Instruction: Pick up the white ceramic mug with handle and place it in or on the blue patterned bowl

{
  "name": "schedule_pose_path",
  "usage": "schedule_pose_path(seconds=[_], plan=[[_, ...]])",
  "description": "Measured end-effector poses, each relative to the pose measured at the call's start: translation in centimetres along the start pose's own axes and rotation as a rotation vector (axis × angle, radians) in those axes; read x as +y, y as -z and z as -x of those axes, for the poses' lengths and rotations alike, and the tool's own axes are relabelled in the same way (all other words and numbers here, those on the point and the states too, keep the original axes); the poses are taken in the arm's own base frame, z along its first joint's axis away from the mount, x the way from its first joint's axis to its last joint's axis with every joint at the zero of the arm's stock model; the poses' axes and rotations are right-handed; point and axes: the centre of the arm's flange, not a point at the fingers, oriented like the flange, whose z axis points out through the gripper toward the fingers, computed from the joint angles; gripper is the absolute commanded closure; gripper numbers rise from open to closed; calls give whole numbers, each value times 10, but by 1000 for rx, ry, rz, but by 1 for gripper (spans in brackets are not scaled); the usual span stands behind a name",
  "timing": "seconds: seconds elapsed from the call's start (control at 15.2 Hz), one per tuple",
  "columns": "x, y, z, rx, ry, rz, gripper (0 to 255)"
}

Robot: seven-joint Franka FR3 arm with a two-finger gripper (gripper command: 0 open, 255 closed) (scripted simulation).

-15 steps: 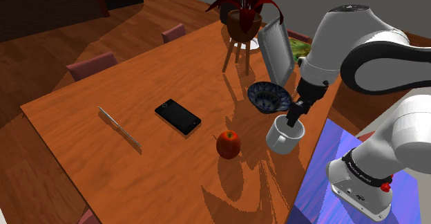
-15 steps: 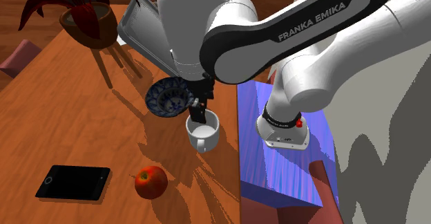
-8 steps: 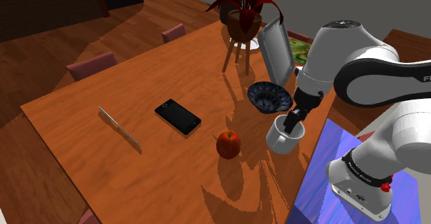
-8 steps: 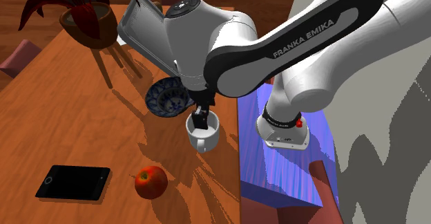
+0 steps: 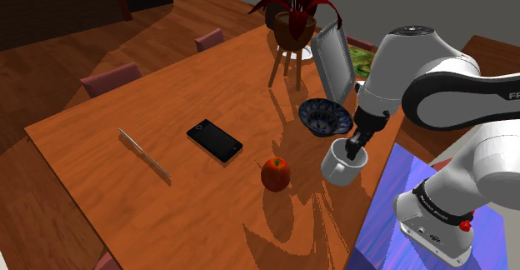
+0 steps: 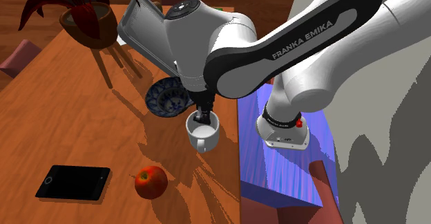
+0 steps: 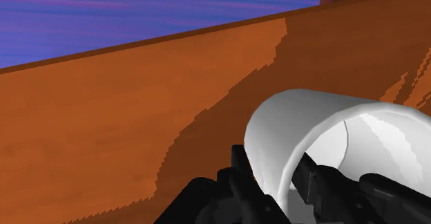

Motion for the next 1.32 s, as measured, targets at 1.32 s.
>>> schedule_pose_path(seconds=[1.32], plan=[[-2,58,7,0,0,0,255]])
